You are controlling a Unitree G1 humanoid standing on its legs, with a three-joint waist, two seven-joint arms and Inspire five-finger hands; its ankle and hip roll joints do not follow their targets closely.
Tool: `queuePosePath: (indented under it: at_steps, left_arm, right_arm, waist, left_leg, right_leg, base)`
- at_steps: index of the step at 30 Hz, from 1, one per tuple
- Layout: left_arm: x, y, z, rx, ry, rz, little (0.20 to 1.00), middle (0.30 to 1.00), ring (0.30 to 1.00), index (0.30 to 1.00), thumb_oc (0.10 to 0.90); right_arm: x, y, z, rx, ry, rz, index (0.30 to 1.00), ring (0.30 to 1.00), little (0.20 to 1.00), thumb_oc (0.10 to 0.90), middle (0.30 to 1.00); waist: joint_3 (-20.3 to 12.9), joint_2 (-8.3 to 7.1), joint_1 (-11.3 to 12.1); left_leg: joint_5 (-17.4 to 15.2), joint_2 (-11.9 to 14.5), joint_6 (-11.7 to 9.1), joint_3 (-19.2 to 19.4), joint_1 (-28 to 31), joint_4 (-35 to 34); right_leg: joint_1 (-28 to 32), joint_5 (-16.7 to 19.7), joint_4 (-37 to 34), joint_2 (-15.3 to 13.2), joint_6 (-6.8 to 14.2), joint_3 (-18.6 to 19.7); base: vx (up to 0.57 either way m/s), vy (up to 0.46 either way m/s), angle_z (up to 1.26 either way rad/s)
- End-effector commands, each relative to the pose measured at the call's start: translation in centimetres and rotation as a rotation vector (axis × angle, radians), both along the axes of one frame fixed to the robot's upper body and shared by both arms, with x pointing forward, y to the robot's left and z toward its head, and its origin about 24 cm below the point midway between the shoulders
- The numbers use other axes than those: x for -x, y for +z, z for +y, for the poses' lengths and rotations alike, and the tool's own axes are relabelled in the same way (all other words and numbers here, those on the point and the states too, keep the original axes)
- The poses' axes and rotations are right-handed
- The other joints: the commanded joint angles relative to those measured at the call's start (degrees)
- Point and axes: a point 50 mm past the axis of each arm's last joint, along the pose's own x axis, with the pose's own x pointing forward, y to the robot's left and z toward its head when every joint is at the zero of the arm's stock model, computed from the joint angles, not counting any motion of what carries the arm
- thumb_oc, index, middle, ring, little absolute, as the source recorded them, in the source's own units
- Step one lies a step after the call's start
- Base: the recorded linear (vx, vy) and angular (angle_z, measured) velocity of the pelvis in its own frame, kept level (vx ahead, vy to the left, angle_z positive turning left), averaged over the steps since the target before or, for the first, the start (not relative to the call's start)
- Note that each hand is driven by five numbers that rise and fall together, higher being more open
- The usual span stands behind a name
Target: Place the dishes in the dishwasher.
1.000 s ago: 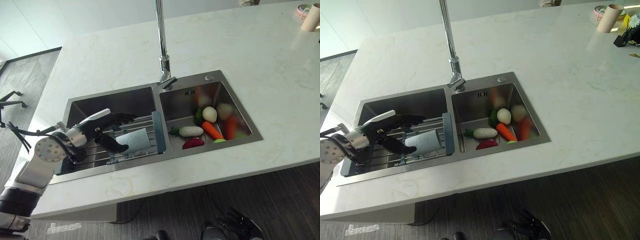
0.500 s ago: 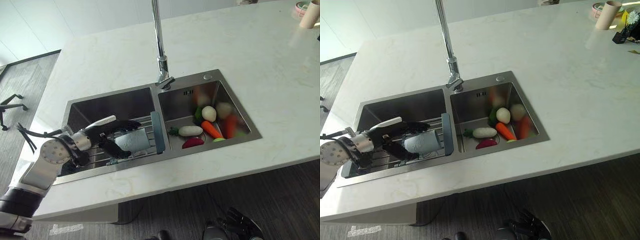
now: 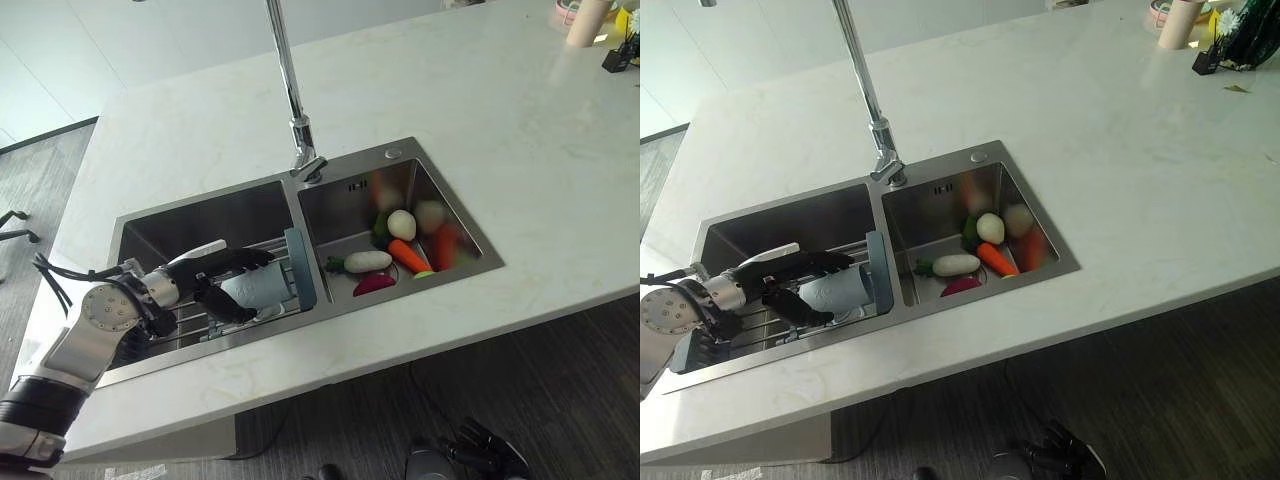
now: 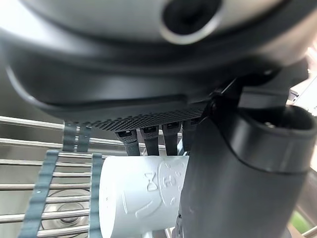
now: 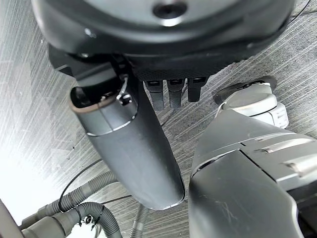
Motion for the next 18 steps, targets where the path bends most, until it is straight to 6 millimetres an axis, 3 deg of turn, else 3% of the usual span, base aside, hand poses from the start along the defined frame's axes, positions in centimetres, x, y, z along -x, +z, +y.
queuePosePath:
  at_steps: [1, 18]
  left_arm:
    - [-1.3, 4.1, -0.2, -0.003, -0.002, -0.232, 0.900, 0.900, 0.900, 0.900, 0.800]
    - [-1.7, 4.7, 0.7, -0.185, 0.018, -0.302, 0.900, 0.900, 0.900, 0.900, 0.800]
  right_arm:
    - [-0.5, 1.5, -1.3, 0.036, -0.022, -0.109, 0.900, 0.900, 0.900, 0.800, 0.900]
    - [-0.6, 1.8, -1.7, 0.045, -0.016, -0.118, 0.900, 0.900, 0.900, 0.800, 0.900]
  waist:
    - [-2.58, -0.61, -0.74]
    - [-1.65, 0.03, -1.17]
  left_leg:
    - [-7.66, 3.49, -1.71, -1.28, -3.72, 7.28]
    - [-7.62, 2.66, -1.64, -1.03, -4.65, 7.28]
  right_leg:
    - [0.69, -0.28, -1.61, -5.14, 7.56, -0.13]
    - [-0.42, 0.48, -1.61, -6.39, 8.28, 0.26]
  base:
    - [0.00, 0.000, -0.07]
    - [0.00, 0.003, -0.01]
